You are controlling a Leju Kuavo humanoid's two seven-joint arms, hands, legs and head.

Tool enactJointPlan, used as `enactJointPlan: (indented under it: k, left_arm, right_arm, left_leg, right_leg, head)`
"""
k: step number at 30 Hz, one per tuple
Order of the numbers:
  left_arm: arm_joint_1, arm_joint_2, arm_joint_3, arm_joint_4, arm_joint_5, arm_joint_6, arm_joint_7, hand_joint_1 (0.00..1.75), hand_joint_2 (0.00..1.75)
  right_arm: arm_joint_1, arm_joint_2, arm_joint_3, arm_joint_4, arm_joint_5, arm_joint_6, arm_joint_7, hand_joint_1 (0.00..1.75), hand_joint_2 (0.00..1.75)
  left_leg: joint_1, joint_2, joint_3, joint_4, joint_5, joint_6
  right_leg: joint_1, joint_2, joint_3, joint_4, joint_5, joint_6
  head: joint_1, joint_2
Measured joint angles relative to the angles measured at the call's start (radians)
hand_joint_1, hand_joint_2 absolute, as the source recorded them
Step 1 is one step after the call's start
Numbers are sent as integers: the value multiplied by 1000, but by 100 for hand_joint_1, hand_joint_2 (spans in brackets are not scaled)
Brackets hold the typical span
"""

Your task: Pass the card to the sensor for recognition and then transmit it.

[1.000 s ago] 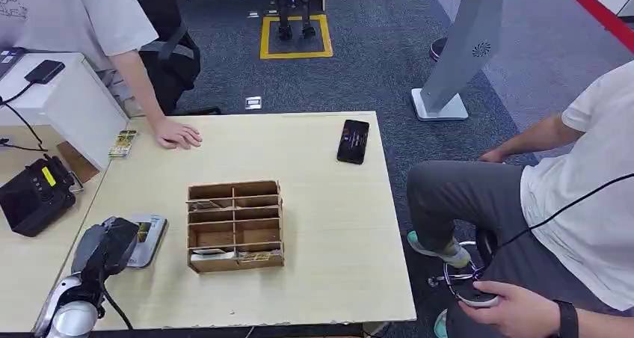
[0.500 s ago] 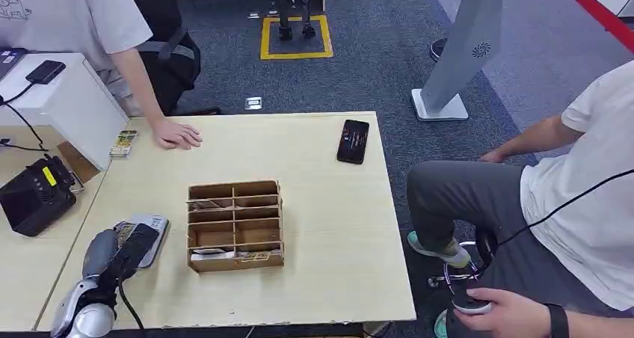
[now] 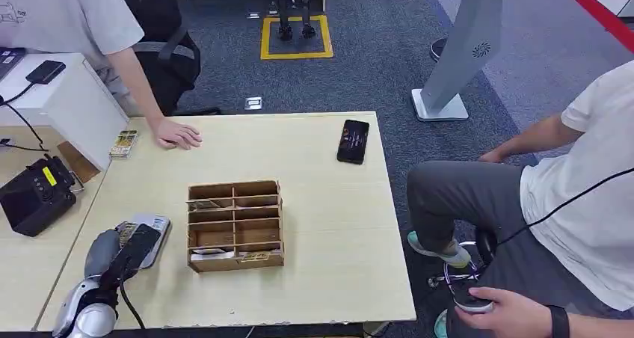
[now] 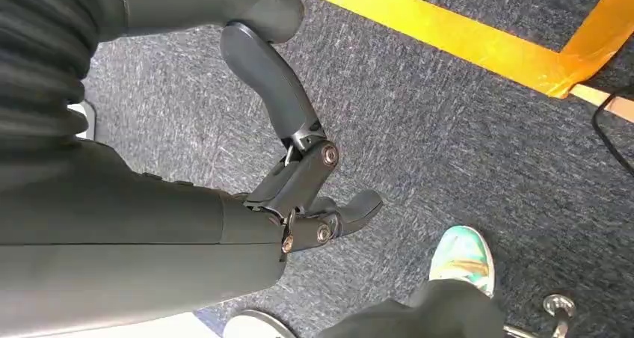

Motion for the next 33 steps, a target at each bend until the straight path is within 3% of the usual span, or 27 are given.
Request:
enactJointPlan:
  k: [10, 16, 19, 21, 23, 26, 28, 30, 33]
  left_arm:
    - [-1, -4, 0, 17, -37, -7, -1, 175, 175]
    - [-2, -15, 0, 43, -93, 21, -4, 175, 175]
    - [2, -28, 12, 45, 40, -27, -91, 175, 175]
    - [2, -41, 42, 35, 226, -87, -150, 175, 175]
    - [2, -51, 66, 10, 428, -102, -194, 175, 175]
    - [-36, -68, 114, -46, 641, -24, -348, 175, 175]
    - [-85, -70, 143, -76, 671, 18, -386, 175, 175]
    - [-152, -59, 150, -95, 643, 113, -397, 175, 175]
    - [-280, -20, 150, -88, 501, 226, -412, 175, 175]
  right_arm:
    - [-1, 0, 3, 0, 10, 3, 5, 0, 175]
    - [-3, 0, 20, 0, 25, 6, 2, 0, 175]
    - [-4, 0, 25, 0, 32, 4, -2, 0, 175]
    - [-5, 0, 26, 0, 36, 1, -2, 0, 175]
    - [-6, 0, 27, 0, 44, -1, -2, 0, 175]
    - [-6, 0, 36, 0, 59, 3, 12, 0, 175]
    - [-8, 0, 44, 0, 66, 9, 14, 0, 175]
    - [-8, 2, 51, 0, 84, 17, 24, 0, 175]
    - [-15, 5, 66, -2, 104, 33, 34, 0, 175]
  left_leg:
    - [0, 0, 0, 0, 0, 0]
    - [0, 0, 0, 0, 0, 0]
    - [0, -1, 0, 0, 0, 0]
    - [0, -4, 0, 0, 1, -1]
    - [0, -3, -1, 0, 1, -1]
    - [0, -4, -4, 1, 3, 0]
    - [0, -6, -3, 1, 4, -1]
    - [1, -7, -1, 3, 6, -1]
    - [2, -8, -8, 4, 10, -4]
  right_leg:
    - [0, 0, 0, 0, 0, 0]
    - [0, 0, 1, 0, 0, 0]
    - [0, -1, 1, 0, 0, 0]
    - [0, -3, 1, 0, 0, 0]
    - [0, -3, 0, 0, 0, 0]
    - [1, -3, -2, 1, 2, 1]
    - [0, -5, -2, 1, 2, 0]
    - [2, -6, -5, 1, 3, 0]
    - [4, -8, -11, 2, 8, -4]
  head:
    - [0, 0]
    - [0, 0]
    - [0, 0]
    - [0, 0]
    - [0, 0]
    - [1, 0]
    - [1, 0]
    - [-1, 0]
    - [0, 0]
